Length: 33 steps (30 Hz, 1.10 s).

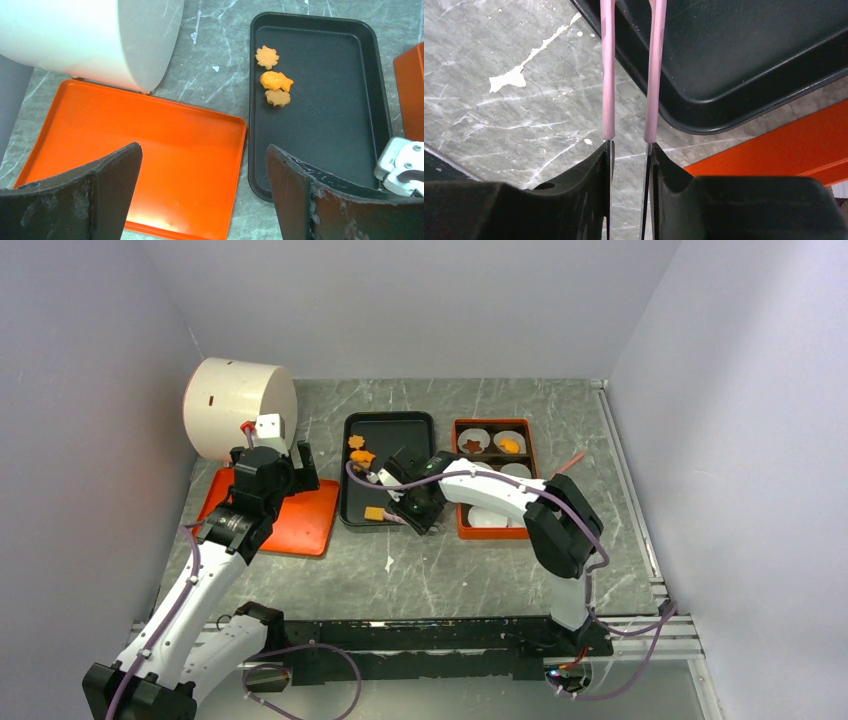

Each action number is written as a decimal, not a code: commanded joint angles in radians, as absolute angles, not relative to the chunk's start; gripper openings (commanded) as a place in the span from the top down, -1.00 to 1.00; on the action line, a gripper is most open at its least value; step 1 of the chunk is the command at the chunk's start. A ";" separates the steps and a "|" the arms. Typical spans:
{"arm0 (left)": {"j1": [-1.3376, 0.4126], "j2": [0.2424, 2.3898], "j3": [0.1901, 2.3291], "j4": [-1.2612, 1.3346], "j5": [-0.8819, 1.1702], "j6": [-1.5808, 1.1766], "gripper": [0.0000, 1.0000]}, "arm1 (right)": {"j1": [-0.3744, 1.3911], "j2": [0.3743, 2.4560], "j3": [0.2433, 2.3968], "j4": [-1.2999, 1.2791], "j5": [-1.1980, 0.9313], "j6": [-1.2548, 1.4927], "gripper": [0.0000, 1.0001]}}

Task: Pack the cookies

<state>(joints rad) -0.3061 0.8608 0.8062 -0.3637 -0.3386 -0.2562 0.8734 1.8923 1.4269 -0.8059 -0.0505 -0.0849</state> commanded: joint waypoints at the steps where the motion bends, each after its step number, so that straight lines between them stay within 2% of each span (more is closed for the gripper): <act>1: -0.301 0.849 0.810 -0.333 -0.342 -0.253 -0.96 | 0.887 1.915 1.493 -0.819 -0.033 -0.115 0.35; 16: -0.299 0.848 0.810 -0.333 -0.342 -0.253 -0.96 | 0.914 2.028 1.638 -0.818 -0.013 -0.143 0.34; 25: -0.299 0.843 0.811 -0.334 -0.348 -0.254 -0.96 | 0.917 2.062 1.685 -0.817 -0.038 -0.147 0.19; 33: -0.299 0.840 0.813 -0.337 -0.357 -0.255 -0.96 | 0.928 2.056 1.698 -0.801 -0.033 -0.083 0.17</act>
